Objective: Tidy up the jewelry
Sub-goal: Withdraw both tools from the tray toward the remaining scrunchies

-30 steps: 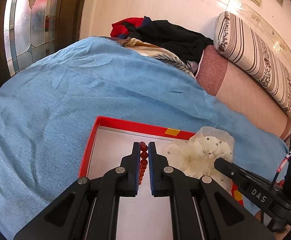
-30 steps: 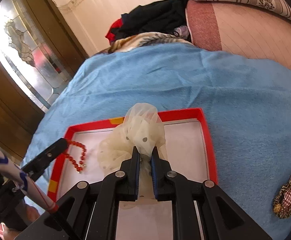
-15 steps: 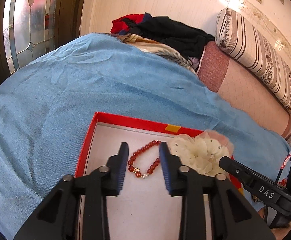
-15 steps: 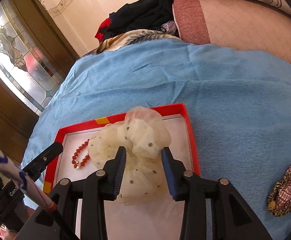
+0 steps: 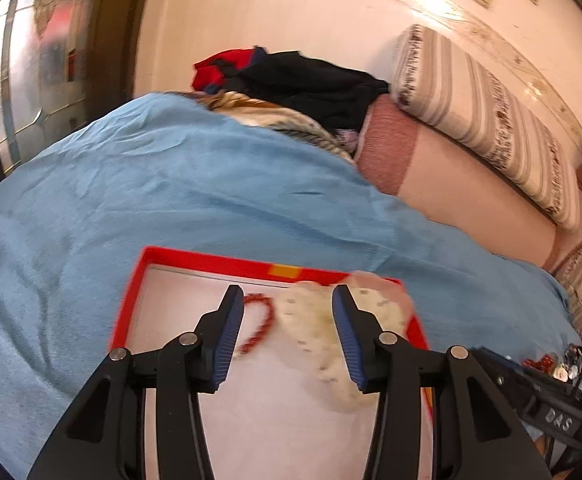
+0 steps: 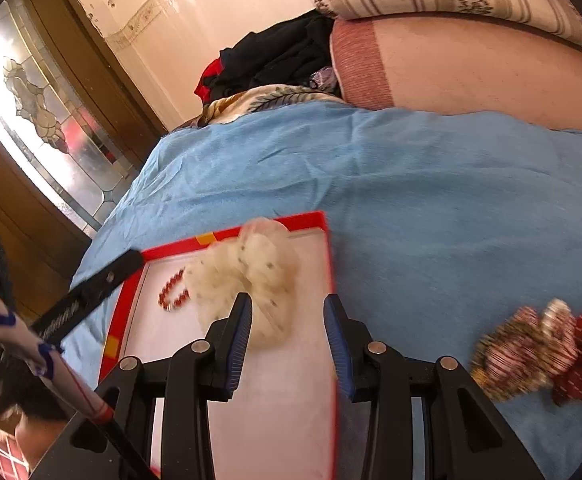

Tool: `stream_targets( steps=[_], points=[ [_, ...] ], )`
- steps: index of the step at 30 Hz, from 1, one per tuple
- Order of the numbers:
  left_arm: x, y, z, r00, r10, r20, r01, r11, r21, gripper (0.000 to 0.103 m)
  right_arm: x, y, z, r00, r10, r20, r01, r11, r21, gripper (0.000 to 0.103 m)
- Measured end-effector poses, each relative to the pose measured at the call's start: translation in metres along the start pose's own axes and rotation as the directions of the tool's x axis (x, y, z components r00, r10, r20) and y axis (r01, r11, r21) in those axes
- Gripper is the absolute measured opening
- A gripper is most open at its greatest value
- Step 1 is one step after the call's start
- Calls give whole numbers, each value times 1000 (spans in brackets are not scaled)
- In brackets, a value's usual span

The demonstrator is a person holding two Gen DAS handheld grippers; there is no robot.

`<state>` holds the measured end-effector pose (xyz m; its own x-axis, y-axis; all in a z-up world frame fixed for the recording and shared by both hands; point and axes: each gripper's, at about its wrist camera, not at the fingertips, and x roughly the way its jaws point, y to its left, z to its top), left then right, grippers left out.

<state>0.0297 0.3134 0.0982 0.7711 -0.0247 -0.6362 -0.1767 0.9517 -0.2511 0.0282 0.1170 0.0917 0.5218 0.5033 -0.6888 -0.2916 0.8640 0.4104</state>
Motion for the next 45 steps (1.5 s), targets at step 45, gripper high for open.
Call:
stream_targets(
  steps=[45],
  points=[
    [51, -241, -132, 936, -207, -284, 314, 856, 410, 53, -186, -225, -57, 959, -186, 215, 89, 916, 391, 40]
  ],
)
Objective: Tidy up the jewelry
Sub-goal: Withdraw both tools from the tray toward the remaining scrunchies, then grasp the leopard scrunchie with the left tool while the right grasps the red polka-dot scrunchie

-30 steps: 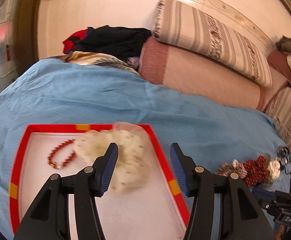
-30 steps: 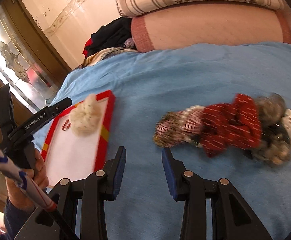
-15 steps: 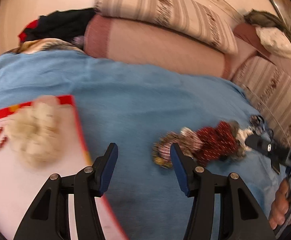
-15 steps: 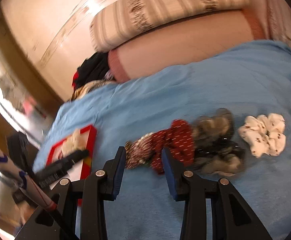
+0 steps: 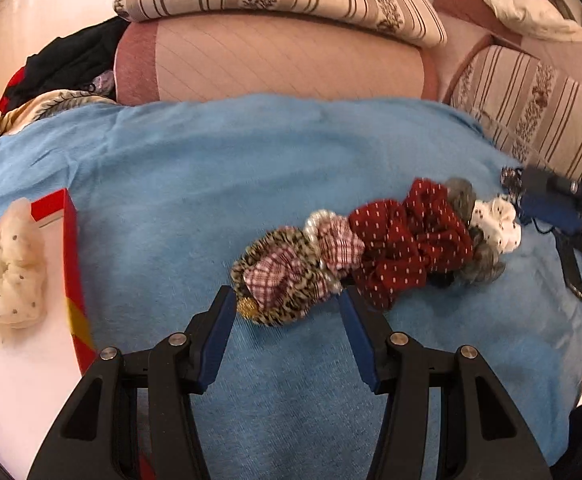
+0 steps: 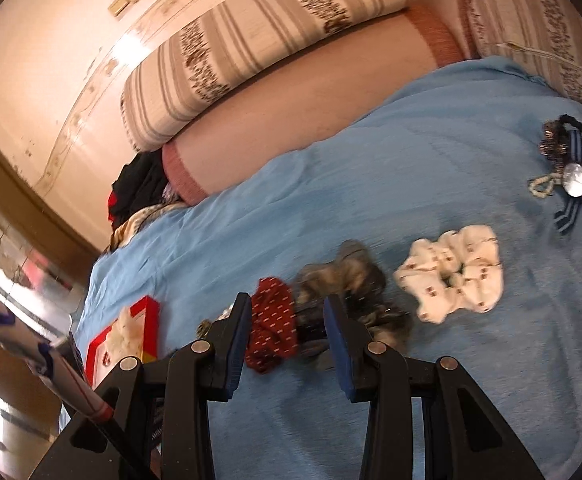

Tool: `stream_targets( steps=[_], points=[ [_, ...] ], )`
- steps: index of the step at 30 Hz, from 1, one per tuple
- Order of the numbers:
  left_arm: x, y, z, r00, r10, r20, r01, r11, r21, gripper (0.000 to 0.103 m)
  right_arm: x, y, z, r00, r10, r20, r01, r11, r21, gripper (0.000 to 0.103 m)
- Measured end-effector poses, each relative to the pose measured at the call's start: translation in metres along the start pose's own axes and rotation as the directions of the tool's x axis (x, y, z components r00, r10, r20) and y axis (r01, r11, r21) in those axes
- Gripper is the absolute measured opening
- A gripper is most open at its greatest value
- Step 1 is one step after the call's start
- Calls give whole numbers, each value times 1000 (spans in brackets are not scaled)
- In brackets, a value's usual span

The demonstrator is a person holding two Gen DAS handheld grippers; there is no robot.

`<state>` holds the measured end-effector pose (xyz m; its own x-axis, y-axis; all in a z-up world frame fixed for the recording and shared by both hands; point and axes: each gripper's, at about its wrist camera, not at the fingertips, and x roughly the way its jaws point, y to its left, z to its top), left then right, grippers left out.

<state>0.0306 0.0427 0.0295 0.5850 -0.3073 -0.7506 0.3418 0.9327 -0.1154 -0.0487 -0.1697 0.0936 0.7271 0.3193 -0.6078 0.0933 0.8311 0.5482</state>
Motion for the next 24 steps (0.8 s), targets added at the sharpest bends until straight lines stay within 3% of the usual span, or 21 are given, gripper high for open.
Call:
stream_targets(
  steps=[5, 10, 13, 15, 18, 19, 24],
  points=[
    [-27, -1, -5, 999, -8, 41, 10, 999, -54, 53, -17, -15, 15, 999, -3, 50, 2, 1000, 30, 40],
    [-59, -36, 7, 994, -53, 91, 60, 995, -77, 53, -42, -34, 25, 992, -44, 119, 37, 998, 57, 40],
    [-83, -71, 30, 982, -140, 130, 150, 986, -71, 53, -53, -48, 29, 986, -78, 147, 67, 995, 79, 40],
    [-107, -94, 46, 962, -206, 178, 217, 975, -47, 53, -61, -62, 33, 984, -85, 159, 67, 991, 120, 40],
    [-124, -106, 61, 948, -242, 204, 251, 968, -15, 53, -65, -72, 34, 982, -98, 164, 75, 988, 137, 41],
    [-123, -105, 62, 949, -242, 202, 251, 968, -16, 53, -67, -75, 34, 981, -103, 163, 80, 987, 139, 41],
    [-80, -55, 45, 985, -109, 136, 123, 988, -96, 53, -60, -76, 35, 988, -86, 130, 68, 988, 136, 41]
  ],
)
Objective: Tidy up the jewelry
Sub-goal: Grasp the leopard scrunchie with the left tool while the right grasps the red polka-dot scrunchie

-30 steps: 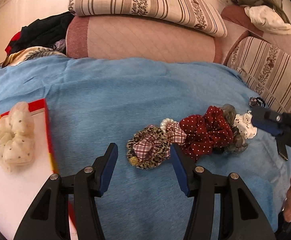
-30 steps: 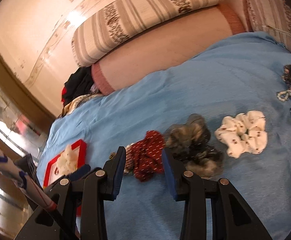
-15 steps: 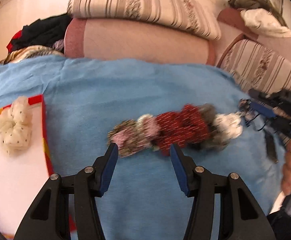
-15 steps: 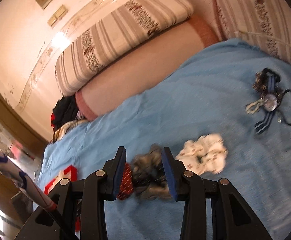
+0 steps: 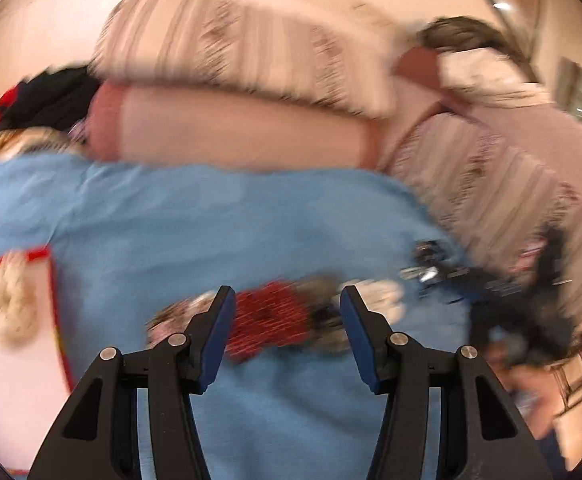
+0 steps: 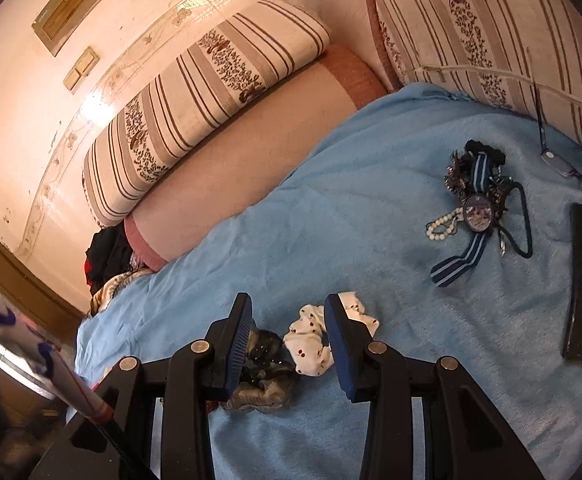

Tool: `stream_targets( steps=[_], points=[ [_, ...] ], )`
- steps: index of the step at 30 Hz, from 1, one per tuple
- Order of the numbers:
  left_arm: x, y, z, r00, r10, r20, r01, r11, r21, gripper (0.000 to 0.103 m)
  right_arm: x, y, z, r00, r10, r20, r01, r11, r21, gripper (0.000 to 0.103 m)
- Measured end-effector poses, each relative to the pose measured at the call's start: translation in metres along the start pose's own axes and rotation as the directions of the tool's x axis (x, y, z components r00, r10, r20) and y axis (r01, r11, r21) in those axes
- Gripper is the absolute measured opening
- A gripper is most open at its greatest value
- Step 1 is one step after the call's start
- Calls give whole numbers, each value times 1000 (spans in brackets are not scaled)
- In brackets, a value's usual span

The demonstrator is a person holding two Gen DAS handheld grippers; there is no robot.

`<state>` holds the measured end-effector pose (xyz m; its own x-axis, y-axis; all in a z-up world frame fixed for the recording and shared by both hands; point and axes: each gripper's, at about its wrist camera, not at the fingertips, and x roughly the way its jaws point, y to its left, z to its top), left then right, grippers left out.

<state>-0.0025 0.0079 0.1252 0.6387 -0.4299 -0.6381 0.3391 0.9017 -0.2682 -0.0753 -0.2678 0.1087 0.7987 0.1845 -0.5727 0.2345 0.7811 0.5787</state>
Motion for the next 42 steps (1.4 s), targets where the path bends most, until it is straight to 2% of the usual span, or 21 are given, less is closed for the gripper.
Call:
stream_targets(
  steps=[4, 8, 11, 13, 16, 18, 21, 29, 33, 38, 41, 42],
  points=[
    [29, 51, -20, 995, 90, -54, -92, 995, -40, 53, 9, 12, -9, 1000, 7, -18, -7, 1000, -28, 41],
    [48, 70, -32, 994, 77, -79, -82, 995, -54, 53, 24, 26, -18, 999, 2, -48, -5, 998, -69, 41],
    [60, 65, -34, 993, 80, -82, -80, 997, 1, 52, 34, 34, -23, 998, -11, -61, 6, 996, -92, 41],
    [69, 59, -34, 992, 98, -84, -95, 995, 44, 47, 41, 38, -27, 997, -20, -73, 12, 994, -105, 41],
    [85, 61, -34, 988, 116, -104, -110, 992, 61, 33, 48, 41, -31, 996, -23, -87, 12, 993, -118, 41],
    [93, 66, -36, 985, 115, -131, -109, 993, 50, 14, 52, 44, -34, 995, -20, -98, 7, 991, -131, 41],
    [92, 67, -35, 986, 117, -122, -113, 993, 42, 8, 59, 48, -39, 992, -7, -128, -12, 989, -144, 41],
    [56, 61, -23, 996, 89, 4, -90, 995, 33, 8, 59, 45, -40, 990, 9, -140, -28, 991, -134, 41],
    [36, 62, -16, 995, 78, 61, -80, 997, 21, 8, 61, 51, -47, 986, 36, -162, -59, 988, -144, 45],
    [36, 68, -16, 995, 82, 50, -83, 997, 4, 8, 78, 83, -70, 976, 64, -207, -115, 963, -245, 46],
    [37, 68, -16, 996, 79, 44, -80, 997, 7, 8, 92, 102, -83, 978, 22, -207, -93, 935, -343, 46],
    [37, 68, -17, 996, 79, 42, -79, 997, 10, 8, 99, 108, -89, 978, -14, -207, -67, 922, -382, 44]
  ],
)
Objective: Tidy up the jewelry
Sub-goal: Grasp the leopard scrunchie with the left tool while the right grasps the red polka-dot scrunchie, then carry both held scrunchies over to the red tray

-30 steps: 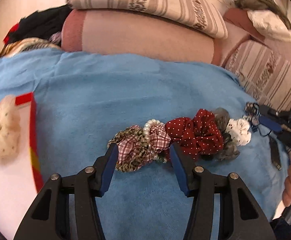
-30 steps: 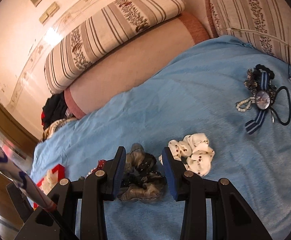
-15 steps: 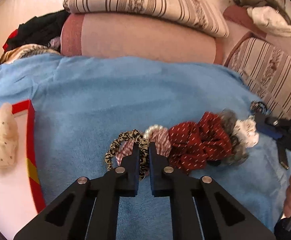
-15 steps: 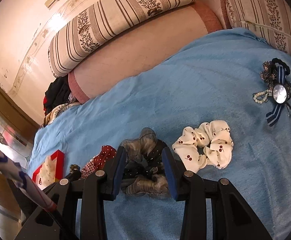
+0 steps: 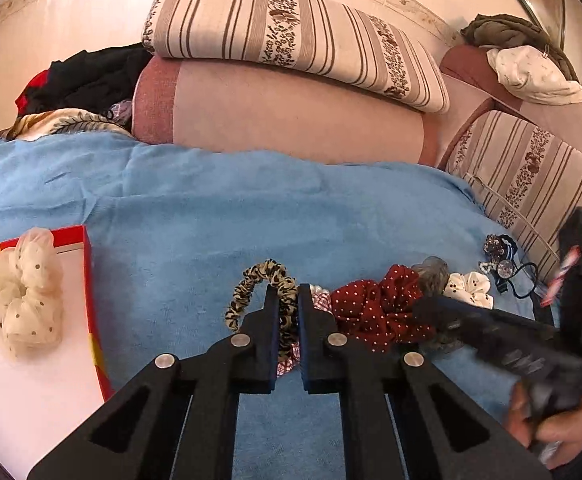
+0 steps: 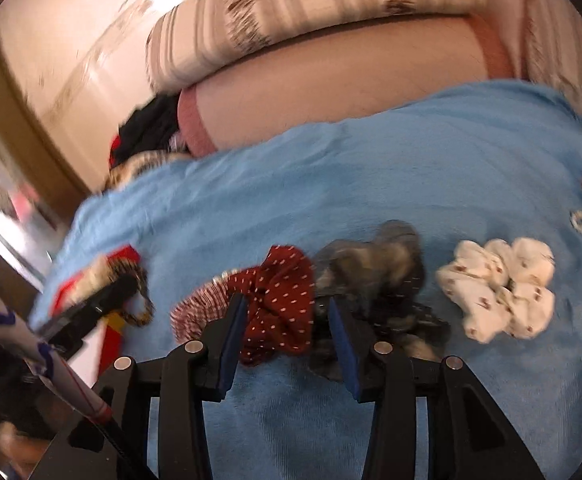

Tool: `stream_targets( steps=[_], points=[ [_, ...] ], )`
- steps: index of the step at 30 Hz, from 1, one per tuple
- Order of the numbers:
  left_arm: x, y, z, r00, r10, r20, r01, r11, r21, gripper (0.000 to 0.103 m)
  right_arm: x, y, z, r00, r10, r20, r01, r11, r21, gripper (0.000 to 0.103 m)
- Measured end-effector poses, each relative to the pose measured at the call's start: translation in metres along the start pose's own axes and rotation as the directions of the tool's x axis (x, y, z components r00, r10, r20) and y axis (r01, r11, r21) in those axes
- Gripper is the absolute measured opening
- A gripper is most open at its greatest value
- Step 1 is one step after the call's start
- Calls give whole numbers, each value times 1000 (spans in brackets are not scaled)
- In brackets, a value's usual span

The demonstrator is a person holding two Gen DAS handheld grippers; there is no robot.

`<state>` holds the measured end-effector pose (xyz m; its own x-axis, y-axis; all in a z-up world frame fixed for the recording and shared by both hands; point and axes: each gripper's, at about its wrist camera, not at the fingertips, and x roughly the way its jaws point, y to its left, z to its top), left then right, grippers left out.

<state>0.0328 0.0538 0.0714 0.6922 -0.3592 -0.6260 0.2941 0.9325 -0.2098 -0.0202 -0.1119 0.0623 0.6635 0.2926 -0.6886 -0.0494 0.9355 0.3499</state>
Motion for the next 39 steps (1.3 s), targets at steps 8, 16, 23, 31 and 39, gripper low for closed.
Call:
stream_targets(
  steps=[8, 16, 23, 31, 39],
  points=[
    [-5, 3, -1, 1000, -5, 8, 5, 1000, -1, 8, -22, 12, -1, 993, -22, 113, 30, 997, -70, 5],
    [-10, 6, 2, 999, 8, 35, -7, 1000, -13, 8, -57, 3, 7, 972, 40, 233, -36, 999, -22, 5],
    [-13, 5, 2, 999, 24, 46, -24, 1000, 0, 8, -66, 5, 9, 963, 47, 264, -44, 999, -16, 5],
    [-16, 6, 3, 998, 33, 50, -33, 999, 4, 8, -72, 5, 10, 957, 50, 286, -47, 999, -17, 5],
    [-18, 7, 1, 998, 44, 53, -45, 999, 6, 8, -77, 12, 9, 954, 78, 290, -69, 997, -41, 5]
  ],
)
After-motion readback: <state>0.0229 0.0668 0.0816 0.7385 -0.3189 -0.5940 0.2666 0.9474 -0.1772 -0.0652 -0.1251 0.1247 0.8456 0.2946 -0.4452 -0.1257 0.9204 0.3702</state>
